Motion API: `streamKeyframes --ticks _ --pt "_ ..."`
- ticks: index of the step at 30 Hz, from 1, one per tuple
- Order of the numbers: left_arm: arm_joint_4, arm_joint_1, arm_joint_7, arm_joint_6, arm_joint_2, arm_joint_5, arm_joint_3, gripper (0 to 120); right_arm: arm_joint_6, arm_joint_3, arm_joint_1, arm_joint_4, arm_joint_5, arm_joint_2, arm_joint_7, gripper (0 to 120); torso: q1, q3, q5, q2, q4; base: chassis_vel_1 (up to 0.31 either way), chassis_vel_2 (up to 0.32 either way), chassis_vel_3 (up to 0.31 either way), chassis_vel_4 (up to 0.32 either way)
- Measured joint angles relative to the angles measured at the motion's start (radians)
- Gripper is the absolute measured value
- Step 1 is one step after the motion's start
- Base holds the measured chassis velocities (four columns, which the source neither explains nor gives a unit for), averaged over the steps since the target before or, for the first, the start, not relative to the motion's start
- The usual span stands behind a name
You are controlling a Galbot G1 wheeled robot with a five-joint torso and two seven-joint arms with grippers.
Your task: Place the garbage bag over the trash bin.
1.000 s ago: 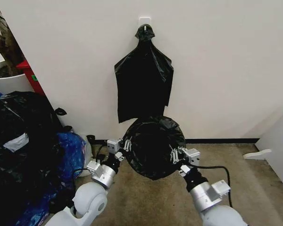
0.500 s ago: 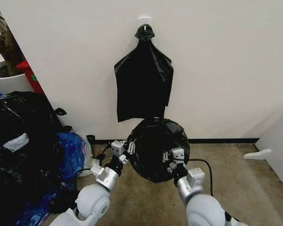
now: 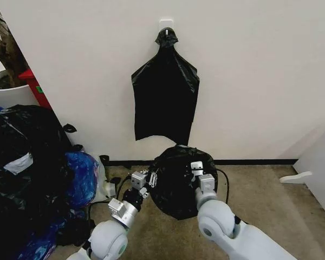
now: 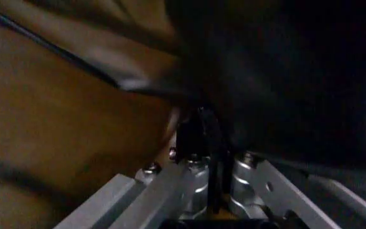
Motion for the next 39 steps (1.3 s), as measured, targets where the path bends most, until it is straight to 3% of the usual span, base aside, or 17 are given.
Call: streamKeyframes --ticks 14,23,25,31,39 --pt "0.001 -0.024 0.075 -0.020 0.033 -0.037 0.015 4 0.043 0.068 0.033 -0.166 -0.015 0.021 -0.063 0 0.000 0.000 0.0001 0.000 -0.0004 0.000 0.000 0.000 0.000" --pt "0.013 -0.036 0.063 -0.023 0.027 -0.035 -0.001 4 0.196 0.050 -0.057 -0.015 -0.032 -0.034 -0.202 0 0.000 0.000 0.0002 0.000 -0.0003 0.000 0.000 0.000 0.000" --pt "0.018 -0.040 0.061 -0.023 0.026 -0.033 -0.003 4 0.173 0.037 -0.069 0.032 -0.010 -0.044 -0.191 0 0.000 0.000 0.0001 0.000 0.0000 0.000 0.000 0.000 0.000" --pt "0.030 -0.043 0.062 -0.028 0.024 -0.017 -0.002 4 -0.031 -0.018 -0.046 0.109 0.168 -0.057 -0.036 0 0.000 0.000 0.0000 0.000 -0.0001 0.000 0.000 0.000 0.000" --pt "0.018 -0.046 0.063 -0.029 0.026 -0.022 -0.003 4 -0.077 -0.086 0.007 0.011 0.154 -0.004 0.018 0 0.000 0.000 0.0000 0.000 0.0000 0.000 0.000 0.000 0.000"
